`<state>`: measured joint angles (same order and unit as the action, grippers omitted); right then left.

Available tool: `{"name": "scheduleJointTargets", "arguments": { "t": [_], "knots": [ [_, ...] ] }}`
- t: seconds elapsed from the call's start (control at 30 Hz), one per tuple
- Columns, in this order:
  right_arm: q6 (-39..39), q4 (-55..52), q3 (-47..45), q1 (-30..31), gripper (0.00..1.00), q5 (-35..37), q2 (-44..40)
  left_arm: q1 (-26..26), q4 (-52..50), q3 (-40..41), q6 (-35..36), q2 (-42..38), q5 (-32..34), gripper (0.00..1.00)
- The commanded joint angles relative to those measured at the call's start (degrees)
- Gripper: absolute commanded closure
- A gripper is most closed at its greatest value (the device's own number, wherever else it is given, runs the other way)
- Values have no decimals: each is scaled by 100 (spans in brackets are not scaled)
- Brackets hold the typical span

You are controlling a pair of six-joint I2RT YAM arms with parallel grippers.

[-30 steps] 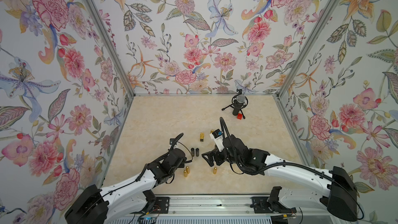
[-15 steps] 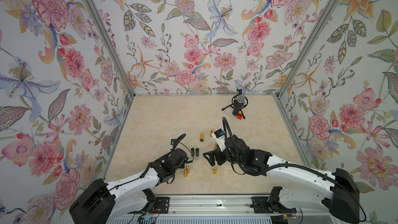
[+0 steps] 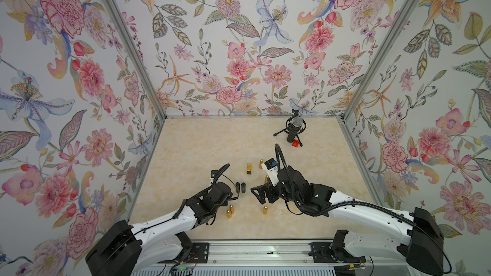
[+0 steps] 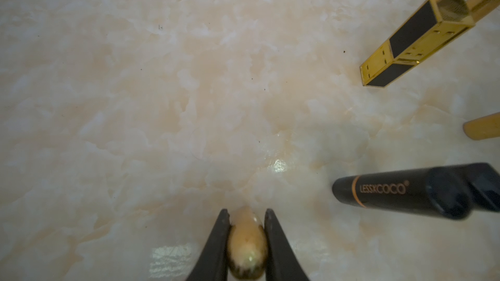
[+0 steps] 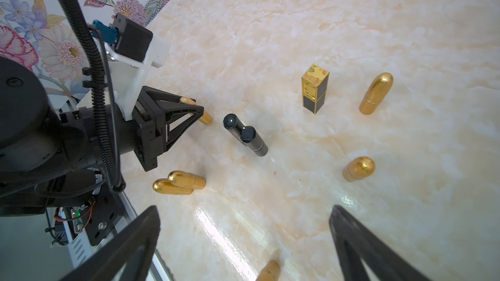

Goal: Open the lipstick cap
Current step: Pick up the lipstick at the center of the board, then open the cover of the lipstick.

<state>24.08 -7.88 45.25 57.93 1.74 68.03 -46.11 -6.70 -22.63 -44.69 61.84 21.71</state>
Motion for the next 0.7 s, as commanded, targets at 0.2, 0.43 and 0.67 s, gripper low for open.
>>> {"name": "scheduleJointTargets", "arguments": {
  "t": [0.2,0.43,0.67],
  "knots": [
    [-497,51,6,-481,0,-264,-329,-31,-1094,-1841,753,-291,90,80],
    [-1689,267,200,-699,0,136,-373,-30,-1891,-3739,1194,343,-684,80],
    [-2694,1825,-235,-763,24,-26,-350,-30,-2012,-4870,1442,834,-1678,81]
  ]
}}
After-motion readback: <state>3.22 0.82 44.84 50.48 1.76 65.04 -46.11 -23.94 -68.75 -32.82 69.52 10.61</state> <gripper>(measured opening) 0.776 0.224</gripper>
